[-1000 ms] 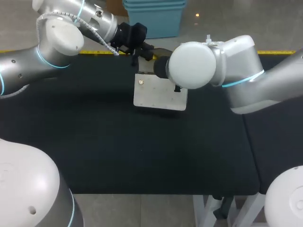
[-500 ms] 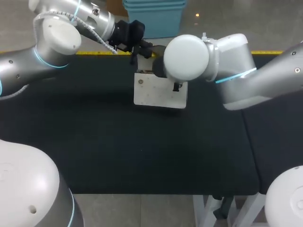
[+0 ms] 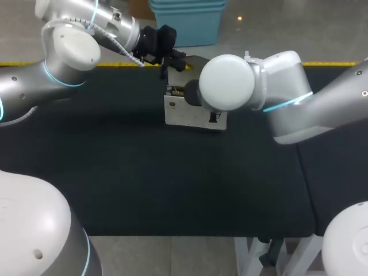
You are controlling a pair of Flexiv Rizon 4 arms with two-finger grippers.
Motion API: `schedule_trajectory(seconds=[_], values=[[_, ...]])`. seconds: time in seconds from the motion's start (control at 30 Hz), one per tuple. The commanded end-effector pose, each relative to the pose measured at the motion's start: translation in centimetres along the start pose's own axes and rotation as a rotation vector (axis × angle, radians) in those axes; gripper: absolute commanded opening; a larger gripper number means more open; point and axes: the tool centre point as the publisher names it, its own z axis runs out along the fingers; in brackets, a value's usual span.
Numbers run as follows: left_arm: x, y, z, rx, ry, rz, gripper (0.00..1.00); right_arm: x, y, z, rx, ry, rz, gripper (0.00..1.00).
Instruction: Pick up the bag, open it, inspect its contents, close it, and place it on the opposite side
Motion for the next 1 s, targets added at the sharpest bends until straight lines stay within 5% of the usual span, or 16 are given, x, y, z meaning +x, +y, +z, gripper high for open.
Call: schedule_trajectory(seconds=[0.03, 0.6, 1.0], values=[[0.2, -0.1, -0.2, 0.019, -0.009, 0.008, 0.0, 0.4, 0.0, 0.1, -0.006, -0.009, 0.001, 0.0], [1.1, -0.8, -0.6, 0.028, 0.003, 0.073, 0.0, -2.2, 0.1, 0.4, 0.011, -0.063, 0.006, 0.0], [0.9, -0.5, -0.7, 0.049, -0.01, 0.041, 0.0, -0.9, -0.1, 1.7, 0.007, -0.018, 0.004, 0.0]])
